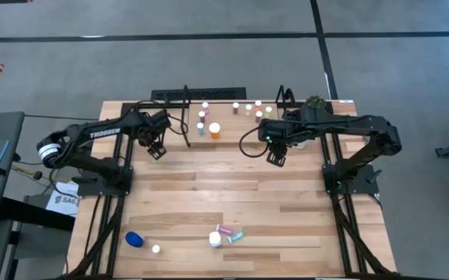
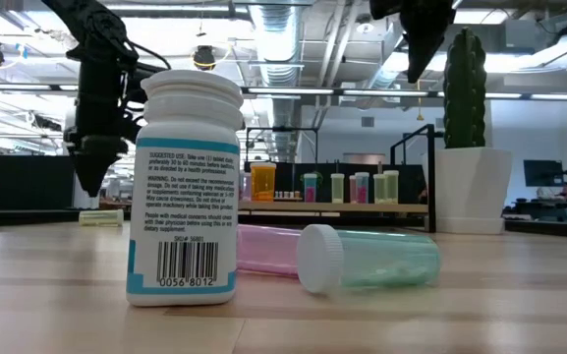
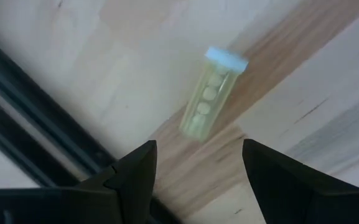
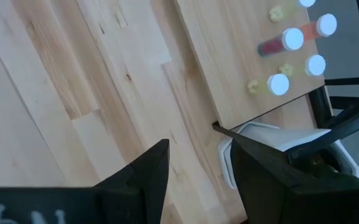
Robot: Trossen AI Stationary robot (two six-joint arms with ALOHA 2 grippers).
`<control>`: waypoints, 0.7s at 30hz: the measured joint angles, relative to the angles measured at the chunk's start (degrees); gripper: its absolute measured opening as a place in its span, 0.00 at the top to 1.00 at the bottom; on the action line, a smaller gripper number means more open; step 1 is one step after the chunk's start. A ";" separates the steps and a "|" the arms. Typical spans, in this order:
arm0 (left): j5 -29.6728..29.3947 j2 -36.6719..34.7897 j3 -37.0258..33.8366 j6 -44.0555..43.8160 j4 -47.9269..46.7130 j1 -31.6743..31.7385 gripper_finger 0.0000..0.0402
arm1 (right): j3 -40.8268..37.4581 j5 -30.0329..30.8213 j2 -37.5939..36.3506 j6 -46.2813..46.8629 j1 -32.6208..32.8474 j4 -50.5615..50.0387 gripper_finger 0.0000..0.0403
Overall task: Pick and place medicine bottles onto shelf by color
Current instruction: Put the yellow pill bottle on the shelf
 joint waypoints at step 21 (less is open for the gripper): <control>3.28 0.00 -8.65 -12.32 16.46 3.72 0.44 | 0.06 0.74 0.07 -2.01 0.10 0.20 0.53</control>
